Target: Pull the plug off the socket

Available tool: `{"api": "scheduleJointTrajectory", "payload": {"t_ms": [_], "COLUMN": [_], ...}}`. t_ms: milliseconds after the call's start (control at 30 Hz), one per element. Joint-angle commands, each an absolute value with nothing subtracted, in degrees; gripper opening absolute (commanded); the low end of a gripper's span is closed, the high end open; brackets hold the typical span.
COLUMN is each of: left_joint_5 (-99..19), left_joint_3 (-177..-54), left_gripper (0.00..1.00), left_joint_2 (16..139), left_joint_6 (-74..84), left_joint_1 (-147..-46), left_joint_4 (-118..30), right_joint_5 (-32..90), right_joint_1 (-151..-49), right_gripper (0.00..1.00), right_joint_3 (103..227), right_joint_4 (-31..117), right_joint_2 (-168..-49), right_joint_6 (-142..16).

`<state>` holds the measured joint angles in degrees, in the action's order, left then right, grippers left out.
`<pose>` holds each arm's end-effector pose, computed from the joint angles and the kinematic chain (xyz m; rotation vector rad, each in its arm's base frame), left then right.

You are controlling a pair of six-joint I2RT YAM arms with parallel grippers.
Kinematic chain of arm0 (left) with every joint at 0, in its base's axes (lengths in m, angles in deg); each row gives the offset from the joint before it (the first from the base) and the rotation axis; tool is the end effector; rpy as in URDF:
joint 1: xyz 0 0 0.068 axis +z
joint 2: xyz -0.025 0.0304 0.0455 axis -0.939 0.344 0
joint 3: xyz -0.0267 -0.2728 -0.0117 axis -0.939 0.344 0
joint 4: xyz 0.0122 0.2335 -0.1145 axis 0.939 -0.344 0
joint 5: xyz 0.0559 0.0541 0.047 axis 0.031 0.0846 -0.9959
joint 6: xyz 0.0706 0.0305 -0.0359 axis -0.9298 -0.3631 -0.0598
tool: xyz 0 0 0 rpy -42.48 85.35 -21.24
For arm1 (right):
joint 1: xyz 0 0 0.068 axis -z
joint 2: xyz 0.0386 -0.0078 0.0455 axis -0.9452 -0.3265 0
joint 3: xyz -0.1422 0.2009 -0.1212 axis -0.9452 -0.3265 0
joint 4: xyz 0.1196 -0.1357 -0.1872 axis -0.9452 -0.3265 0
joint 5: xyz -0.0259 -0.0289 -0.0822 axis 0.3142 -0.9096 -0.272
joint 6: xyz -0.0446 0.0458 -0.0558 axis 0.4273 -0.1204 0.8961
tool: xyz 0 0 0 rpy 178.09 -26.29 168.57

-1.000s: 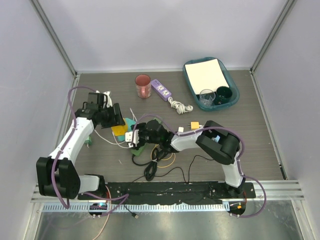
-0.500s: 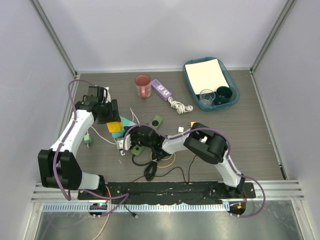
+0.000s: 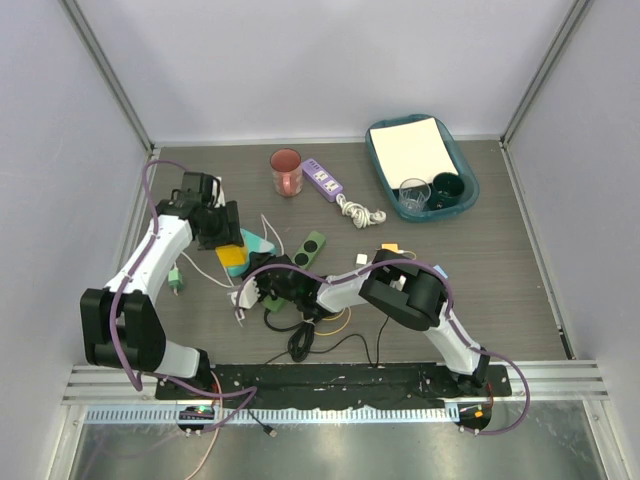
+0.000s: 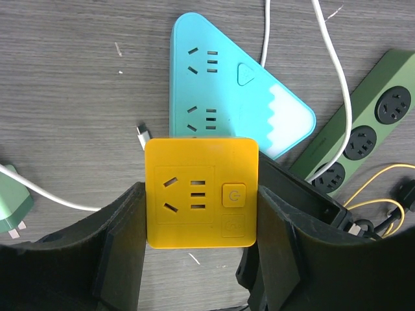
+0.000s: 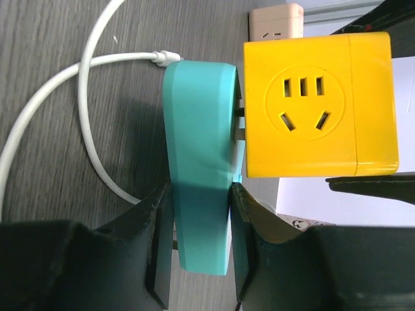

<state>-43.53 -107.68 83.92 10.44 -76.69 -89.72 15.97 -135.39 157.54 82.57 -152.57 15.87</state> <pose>0.3003 -0.0421 0.2319 -0.2164 2.6406 -0.2559 0.2210 0.4458 0.1116 -1.7313 0.7623 -0.1785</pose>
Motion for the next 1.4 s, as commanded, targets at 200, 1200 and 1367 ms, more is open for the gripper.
{"api": "scheduleJointTrajectory", "payload": {"t_ms": [200, 1200, 1367], "left_joint_5": [-28.67, -42.87, -43.56], "left_joint_3": [-106.86, -100.18, -115.16], "left_gripper": [0.0, 0.0, 0.0], "left_joint_2": [79.27, 72.85, 80.73], "left_joint_6": [13.37, 16.88, 18.21], "left_joint_1": [-77.53, -73.4, -80.21], "left_joint_4": [-78.92, -84.55, -89.26], "right_joint_5": [14.52, 18.83, 16.64], "right_joint_1": [-136.07, -133.79, -134.49], "right_gripper": [0.01, 0.01, 0.01], "right_joint_3": [159.08, 160.57, 158.29], "right_joint_4": [70.02, 71.61, 76.25], "right_joint_2": [-155.75, -155.48, -156.09], "right_joint_6": [16.18, 4.21, 8.78]}}
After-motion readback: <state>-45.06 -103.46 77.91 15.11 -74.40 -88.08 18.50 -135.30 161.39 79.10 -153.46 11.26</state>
